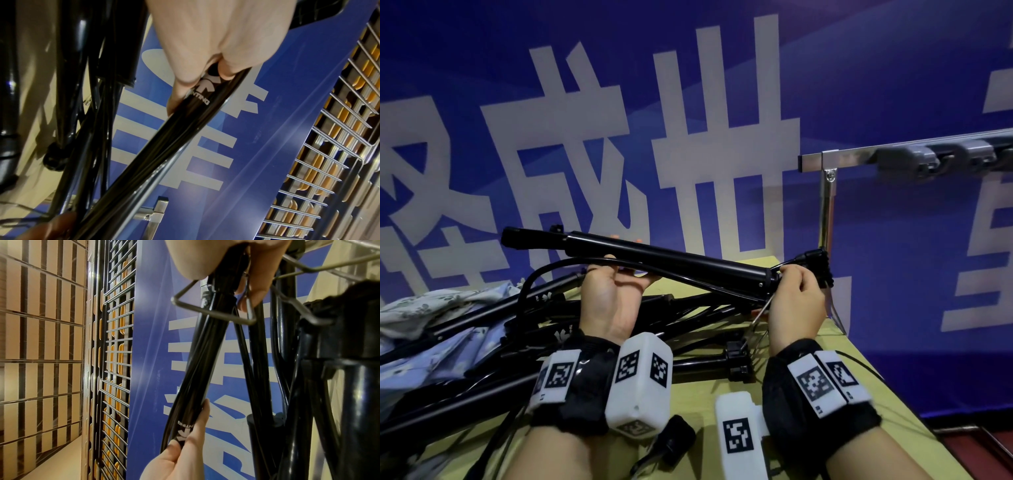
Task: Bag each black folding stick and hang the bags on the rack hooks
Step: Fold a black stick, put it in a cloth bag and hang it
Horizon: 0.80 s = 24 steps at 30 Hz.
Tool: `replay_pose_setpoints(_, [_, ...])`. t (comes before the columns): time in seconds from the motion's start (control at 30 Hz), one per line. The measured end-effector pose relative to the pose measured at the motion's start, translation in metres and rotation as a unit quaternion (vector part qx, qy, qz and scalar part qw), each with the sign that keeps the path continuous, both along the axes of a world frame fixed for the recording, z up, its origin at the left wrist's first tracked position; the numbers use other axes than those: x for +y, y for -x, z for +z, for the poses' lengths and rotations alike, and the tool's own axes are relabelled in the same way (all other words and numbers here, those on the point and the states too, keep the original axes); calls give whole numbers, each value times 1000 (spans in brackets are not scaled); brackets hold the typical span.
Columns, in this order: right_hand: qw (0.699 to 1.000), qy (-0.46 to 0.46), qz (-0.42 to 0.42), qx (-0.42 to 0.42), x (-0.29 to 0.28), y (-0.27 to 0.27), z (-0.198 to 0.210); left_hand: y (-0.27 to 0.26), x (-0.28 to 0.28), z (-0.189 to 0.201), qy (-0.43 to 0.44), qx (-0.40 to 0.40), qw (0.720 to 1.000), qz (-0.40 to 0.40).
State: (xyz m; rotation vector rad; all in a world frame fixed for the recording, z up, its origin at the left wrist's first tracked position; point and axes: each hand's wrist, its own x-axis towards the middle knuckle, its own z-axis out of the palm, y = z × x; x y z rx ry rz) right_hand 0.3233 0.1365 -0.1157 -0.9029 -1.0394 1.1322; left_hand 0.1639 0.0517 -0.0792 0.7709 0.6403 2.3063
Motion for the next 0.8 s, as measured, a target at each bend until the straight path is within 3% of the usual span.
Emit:
replay_pose_setpoints(0.3, [1000,-2,15,-1,-2,-2,0,-4,3,-2,10,27,1000,8])
replay_pose_setpoints(0.57, [999,19,6,37,3,-2,4,-1,2,0,36,-3,998,56])
replay_pose_setpoints(0.8, [999,0,-32,12,13,-25,16,8,-6,6,-3,-107,994,27])
